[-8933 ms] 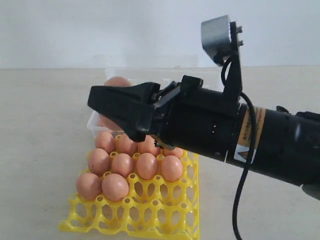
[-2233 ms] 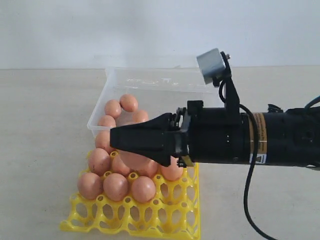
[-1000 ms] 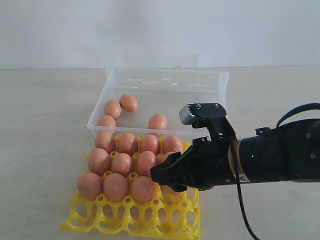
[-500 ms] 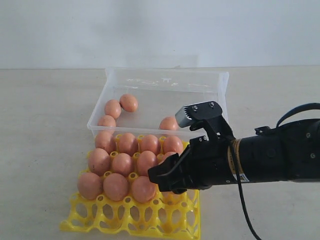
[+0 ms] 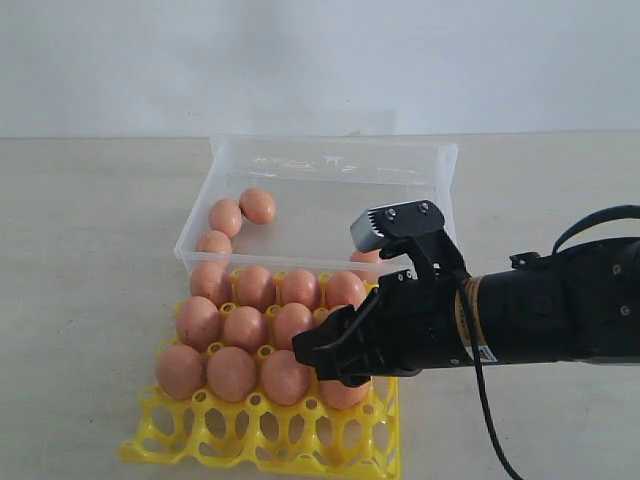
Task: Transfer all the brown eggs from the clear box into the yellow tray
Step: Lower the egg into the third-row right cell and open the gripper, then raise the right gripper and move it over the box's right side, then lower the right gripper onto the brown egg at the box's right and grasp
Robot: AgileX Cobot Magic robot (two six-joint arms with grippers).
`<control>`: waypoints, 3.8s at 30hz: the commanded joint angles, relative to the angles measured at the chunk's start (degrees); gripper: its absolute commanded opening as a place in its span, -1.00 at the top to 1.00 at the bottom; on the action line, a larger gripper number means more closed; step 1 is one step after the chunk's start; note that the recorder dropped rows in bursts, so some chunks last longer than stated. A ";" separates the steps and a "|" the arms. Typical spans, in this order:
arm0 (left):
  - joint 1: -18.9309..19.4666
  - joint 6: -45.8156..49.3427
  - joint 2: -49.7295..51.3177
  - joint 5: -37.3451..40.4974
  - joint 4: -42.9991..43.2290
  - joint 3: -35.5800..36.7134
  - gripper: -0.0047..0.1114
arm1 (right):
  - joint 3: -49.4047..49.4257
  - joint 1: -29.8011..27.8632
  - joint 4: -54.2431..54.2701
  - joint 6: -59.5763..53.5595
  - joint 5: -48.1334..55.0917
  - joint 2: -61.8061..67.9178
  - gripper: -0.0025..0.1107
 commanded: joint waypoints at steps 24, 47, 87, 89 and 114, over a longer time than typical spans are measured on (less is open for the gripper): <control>-0.51 -0.26 -0.11 -0.12 0.11 0.22 0.55 | -36.01 4.10 -5.74 -10.46 17.92 -9.91 0.96; -0.51 -0.26 -0.11 -0.12 0.11 0.22 0.55 | -73.29 -9.09 74.93 -97.55 99.89 22.29 0.95; -0.51 -0.26 -0.11 -0.12 0.11 0.22 0.55 | -73.29 -9.09 71.22 -114.50 95.42 37.78 0.03; -0.51 -0.26 -0.11 -0.12 0.11 0.22 0.55 | -73.29 -9.09 71.22 -114.50 95.18 37.88 0.03; -0.51 -0.26 -0.11 -0.12 0.11 0.22 0.55 | -73.29 -9.09 62.05 -89.75 92.62 37.87 0.96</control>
